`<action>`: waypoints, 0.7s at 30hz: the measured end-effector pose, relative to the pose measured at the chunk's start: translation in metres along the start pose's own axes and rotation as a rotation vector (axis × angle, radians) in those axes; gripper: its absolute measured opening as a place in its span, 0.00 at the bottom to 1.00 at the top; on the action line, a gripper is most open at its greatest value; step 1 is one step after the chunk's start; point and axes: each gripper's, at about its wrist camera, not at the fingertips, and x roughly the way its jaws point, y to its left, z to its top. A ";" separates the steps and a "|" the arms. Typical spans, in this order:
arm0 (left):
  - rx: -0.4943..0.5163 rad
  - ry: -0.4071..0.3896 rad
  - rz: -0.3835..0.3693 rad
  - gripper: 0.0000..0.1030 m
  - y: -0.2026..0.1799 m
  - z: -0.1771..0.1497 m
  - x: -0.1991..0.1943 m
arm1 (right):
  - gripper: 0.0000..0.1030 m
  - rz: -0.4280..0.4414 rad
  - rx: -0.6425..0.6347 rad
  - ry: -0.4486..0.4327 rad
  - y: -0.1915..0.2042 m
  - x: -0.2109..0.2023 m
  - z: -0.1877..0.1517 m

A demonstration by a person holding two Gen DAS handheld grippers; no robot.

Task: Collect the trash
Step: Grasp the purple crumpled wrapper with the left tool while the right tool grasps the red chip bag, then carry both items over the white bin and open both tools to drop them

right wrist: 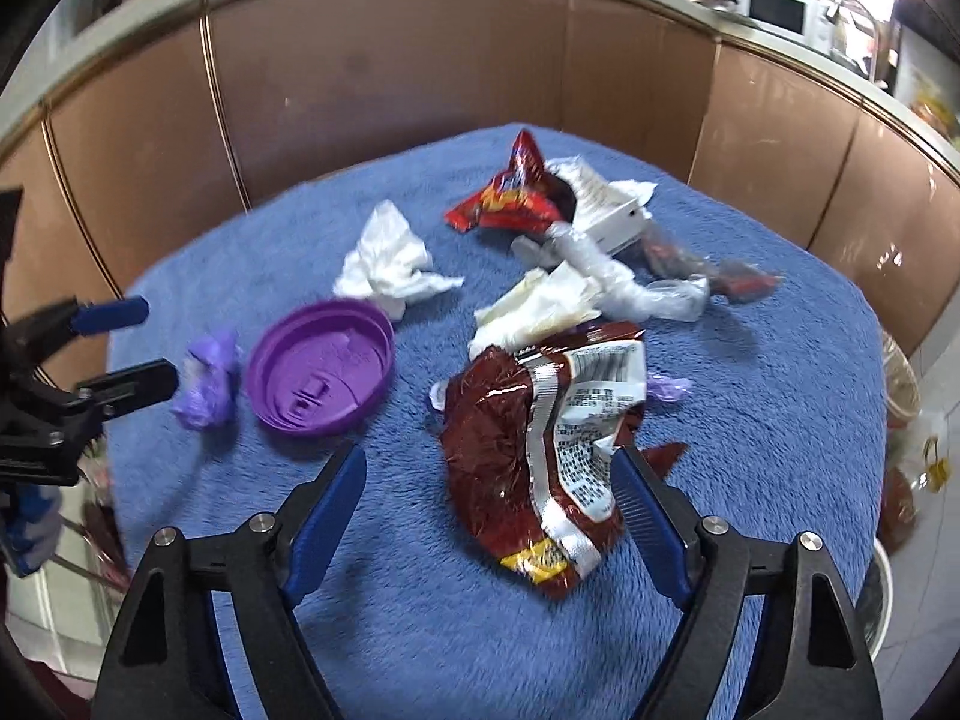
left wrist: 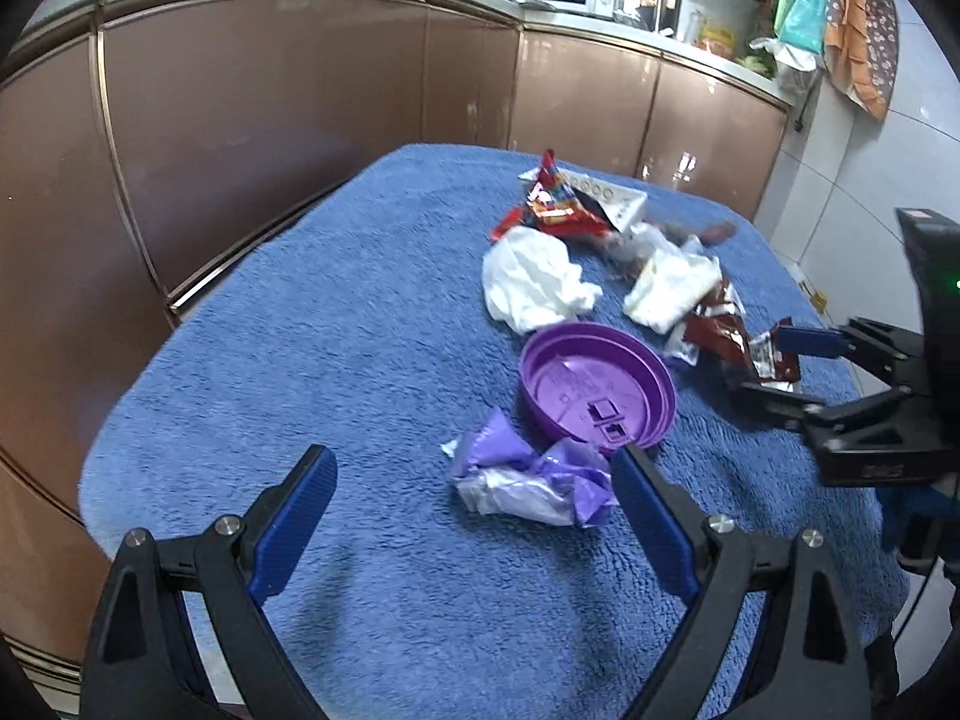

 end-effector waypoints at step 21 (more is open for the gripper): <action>-0.038 0.050 -0.040 0.19 -0.006 0.002 0.002 | 0.04 0.136 0.204 -0.070 -0.052 -0.035 -0.023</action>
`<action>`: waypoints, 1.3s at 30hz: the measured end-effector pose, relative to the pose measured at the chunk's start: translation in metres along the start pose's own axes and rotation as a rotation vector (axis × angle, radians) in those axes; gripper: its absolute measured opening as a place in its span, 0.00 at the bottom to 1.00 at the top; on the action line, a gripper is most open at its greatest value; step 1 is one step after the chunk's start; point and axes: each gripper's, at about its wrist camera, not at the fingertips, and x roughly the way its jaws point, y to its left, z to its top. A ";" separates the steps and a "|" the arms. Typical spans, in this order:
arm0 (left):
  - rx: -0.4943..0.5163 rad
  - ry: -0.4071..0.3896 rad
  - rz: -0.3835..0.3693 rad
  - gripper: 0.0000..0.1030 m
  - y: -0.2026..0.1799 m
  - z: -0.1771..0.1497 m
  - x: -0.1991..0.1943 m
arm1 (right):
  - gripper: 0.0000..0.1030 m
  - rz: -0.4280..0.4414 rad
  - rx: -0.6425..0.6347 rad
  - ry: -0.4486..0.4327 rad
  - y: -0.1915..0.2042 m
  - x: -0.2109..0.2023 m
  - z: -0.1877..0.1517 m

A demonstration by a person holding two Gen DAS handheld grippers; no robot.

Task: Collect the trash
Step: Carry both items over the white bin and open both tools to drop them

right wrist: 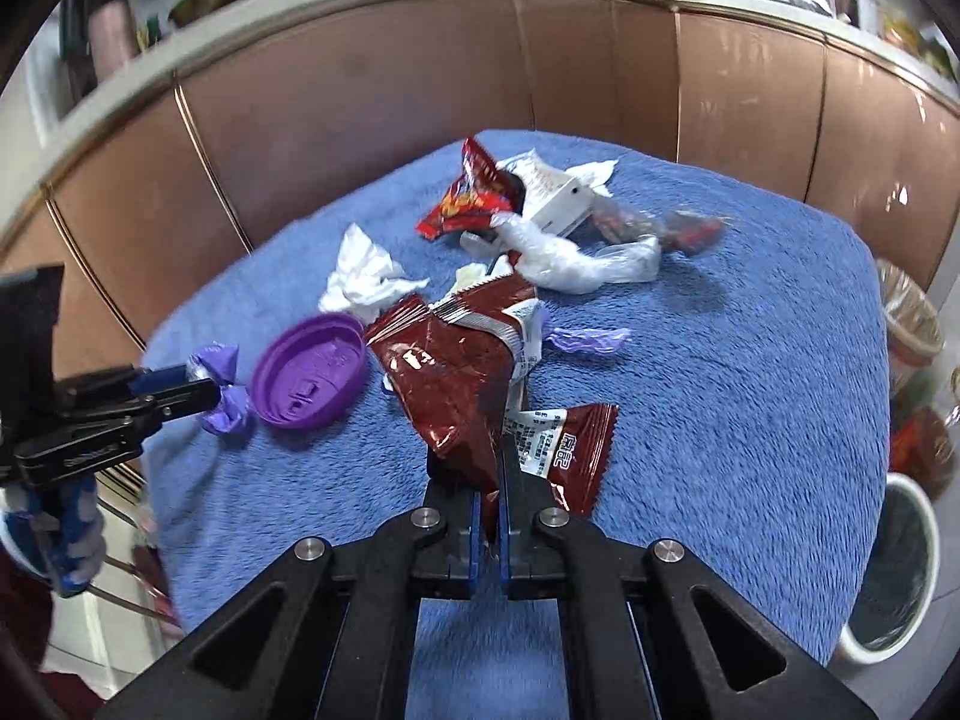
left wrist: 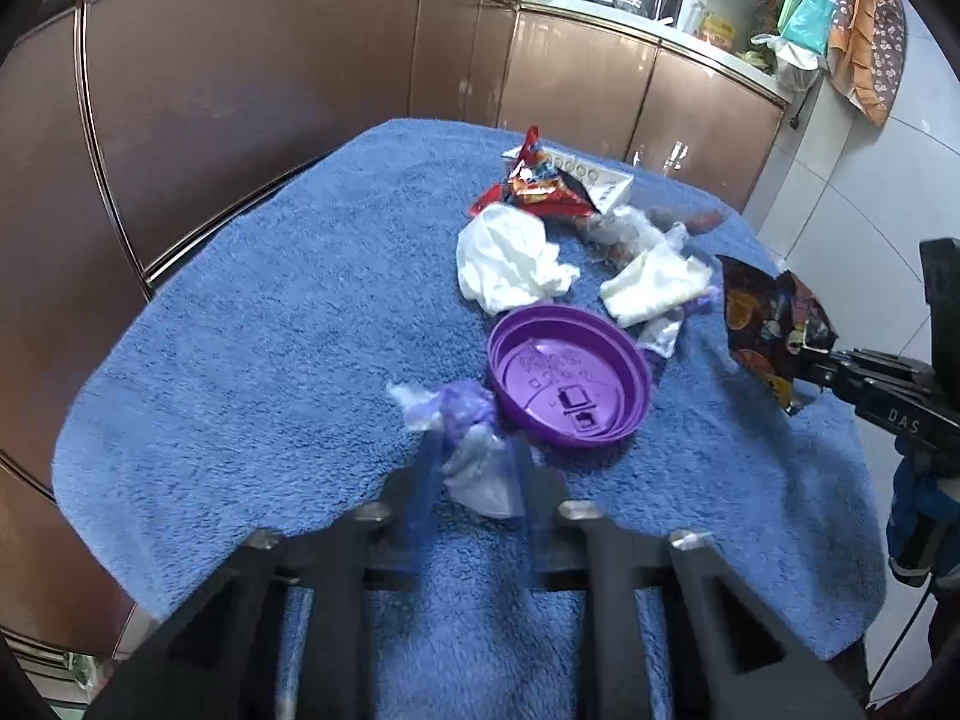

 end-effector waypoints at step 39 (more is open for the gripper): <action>0.514 0.237 -0.500 0.32 -0.530 0.117 0.215 | 0.09 -0.384 0.690 -0.105 -0.407 -0.072 -0.117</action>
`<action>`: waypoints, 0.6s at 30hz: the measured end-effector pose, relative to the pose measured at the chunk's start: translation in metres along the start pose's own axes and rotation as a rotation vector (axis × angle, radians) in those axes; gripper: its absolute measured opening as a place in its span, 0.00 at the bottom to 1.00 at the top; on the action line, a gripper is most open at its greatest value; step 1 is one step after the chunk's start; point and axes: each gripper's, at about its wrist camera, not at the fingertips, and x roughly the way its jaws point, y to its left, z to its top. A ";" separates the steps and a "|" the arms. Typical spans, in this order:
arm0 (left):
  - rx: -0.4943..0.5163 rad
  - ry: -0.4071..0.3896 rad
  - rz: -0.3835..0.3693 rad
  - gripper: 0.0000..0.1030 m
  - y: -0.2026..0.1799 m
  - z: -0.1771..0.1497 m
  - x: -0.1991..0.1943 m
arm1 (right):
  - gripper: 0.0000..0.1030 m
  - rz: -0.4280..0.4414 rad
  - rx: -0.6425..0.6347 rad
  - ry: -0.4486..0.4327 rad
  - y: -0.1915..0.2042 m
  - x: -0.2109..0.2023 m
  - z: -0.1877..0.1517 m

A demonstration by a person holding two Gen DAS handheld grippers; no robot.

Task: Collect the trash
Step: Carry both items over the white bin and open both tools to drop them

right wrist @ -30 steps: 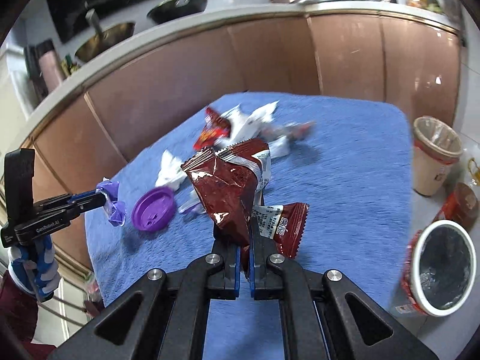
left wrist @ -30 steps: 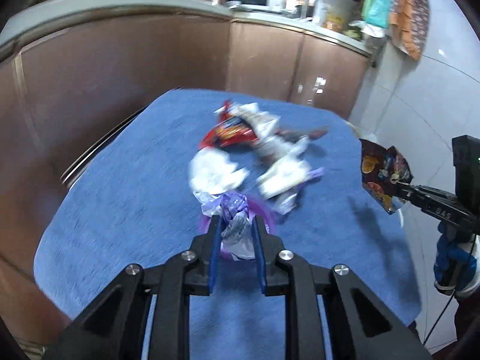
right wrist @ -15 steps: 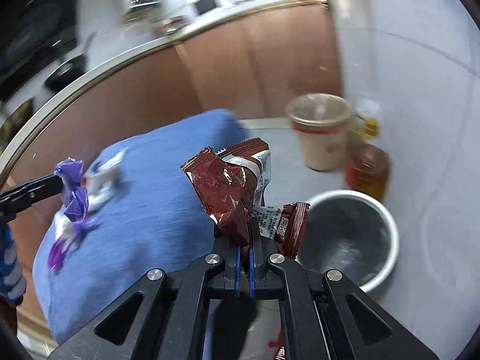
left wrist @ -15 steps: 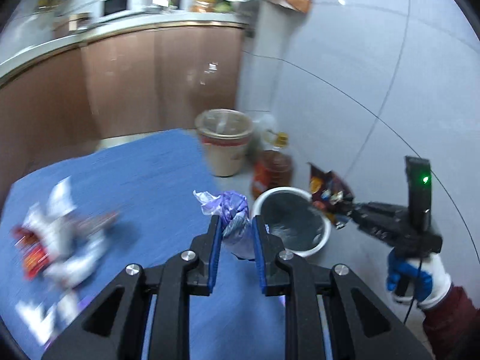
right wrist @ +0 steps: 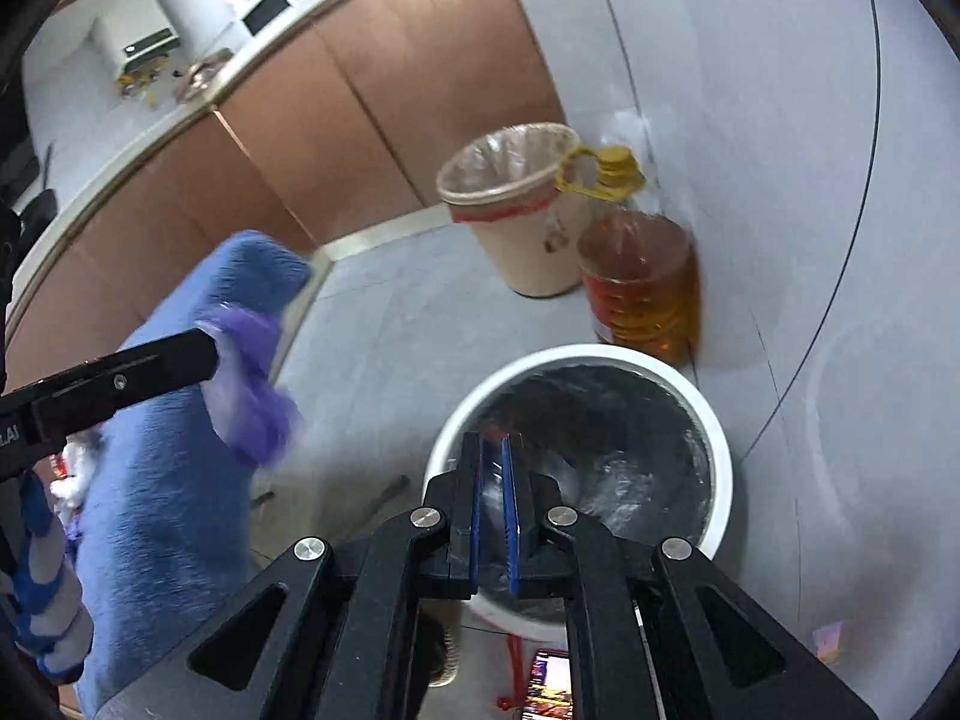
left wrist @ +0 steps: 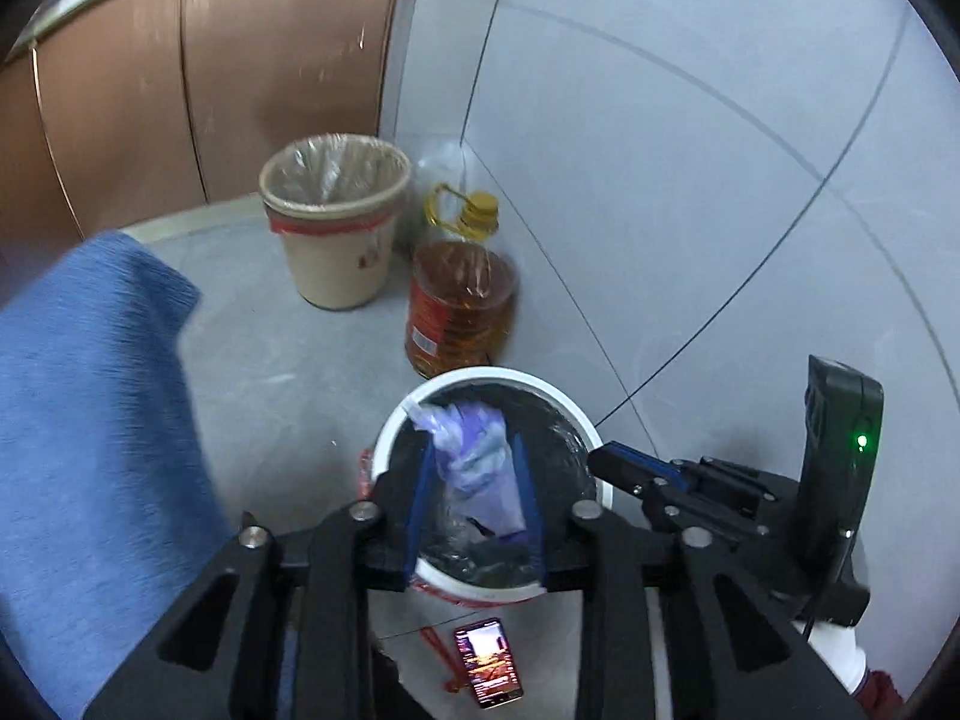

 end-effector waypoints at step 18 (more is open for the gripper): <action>-0.082 -0.218 0.026 0.45 0.043 -0.037 -0.141 | 0.29 0.031 -0.143 -0.111 0.083 -0.088 -0.011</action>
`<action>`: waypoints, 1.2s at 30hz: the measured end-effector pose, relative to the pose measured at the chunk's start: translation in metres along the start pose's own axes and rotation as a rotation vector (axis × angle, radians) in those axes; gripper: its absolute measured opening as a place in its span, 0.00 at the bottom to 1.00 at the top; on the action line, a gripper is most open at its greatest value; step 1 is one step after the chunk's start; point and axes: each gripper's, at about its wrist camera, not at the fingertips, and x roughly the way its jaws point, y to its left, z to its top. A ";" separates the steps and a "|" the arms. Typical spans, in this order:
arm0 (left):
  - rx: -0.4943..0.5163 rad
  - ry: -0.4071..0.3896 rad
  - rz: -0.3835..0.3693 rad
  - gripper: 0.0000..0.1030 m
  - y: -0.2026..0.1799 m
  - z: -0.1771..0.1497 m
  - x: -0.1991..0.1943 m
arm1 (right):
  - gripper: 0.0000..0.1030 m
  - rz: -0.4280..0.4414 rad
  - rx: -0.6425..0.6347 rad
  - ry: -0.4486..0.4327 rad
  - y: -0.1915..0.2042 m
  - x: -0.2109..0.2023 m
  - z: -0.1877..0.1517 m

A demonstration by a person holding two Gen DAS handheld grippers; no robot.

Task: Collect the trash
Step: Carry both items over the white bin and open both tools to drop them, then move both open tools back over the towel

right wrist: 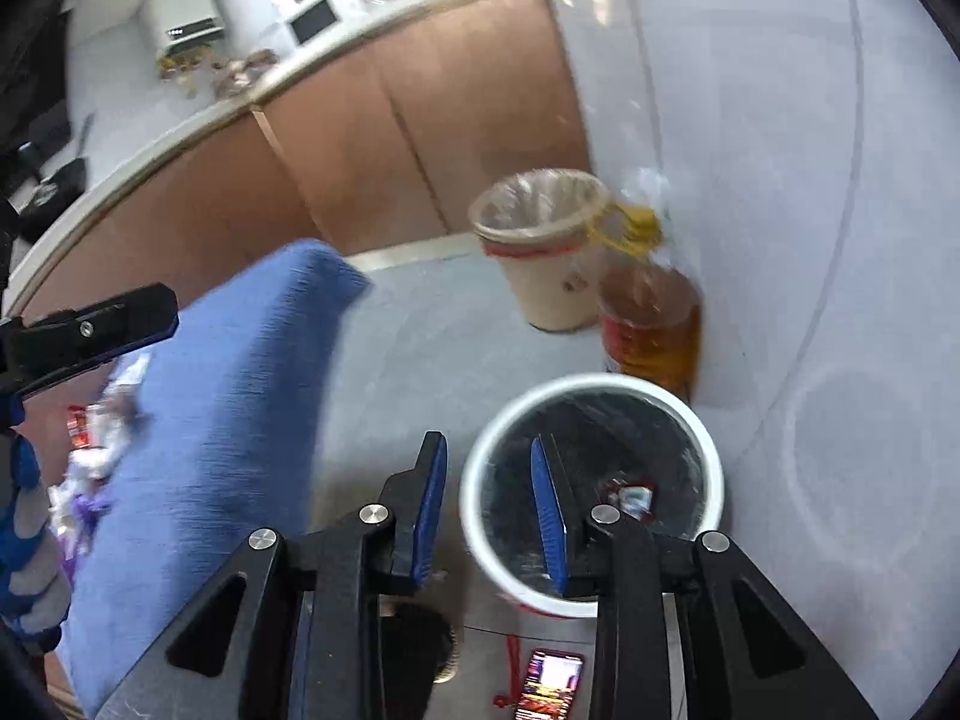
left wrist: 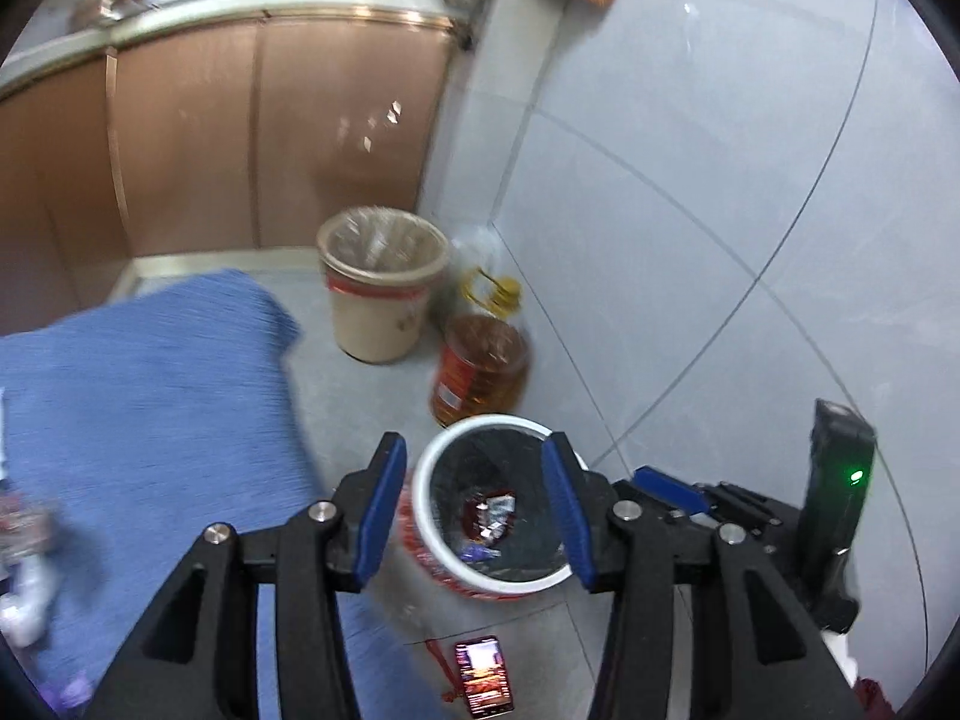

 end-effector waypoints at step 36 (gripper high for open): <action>-0.345 -0.027 0.404 0.59 0.312 -0.192 -0.210 | 0.35 0.463 -0.478 0.273 0.376 0.027 -0.084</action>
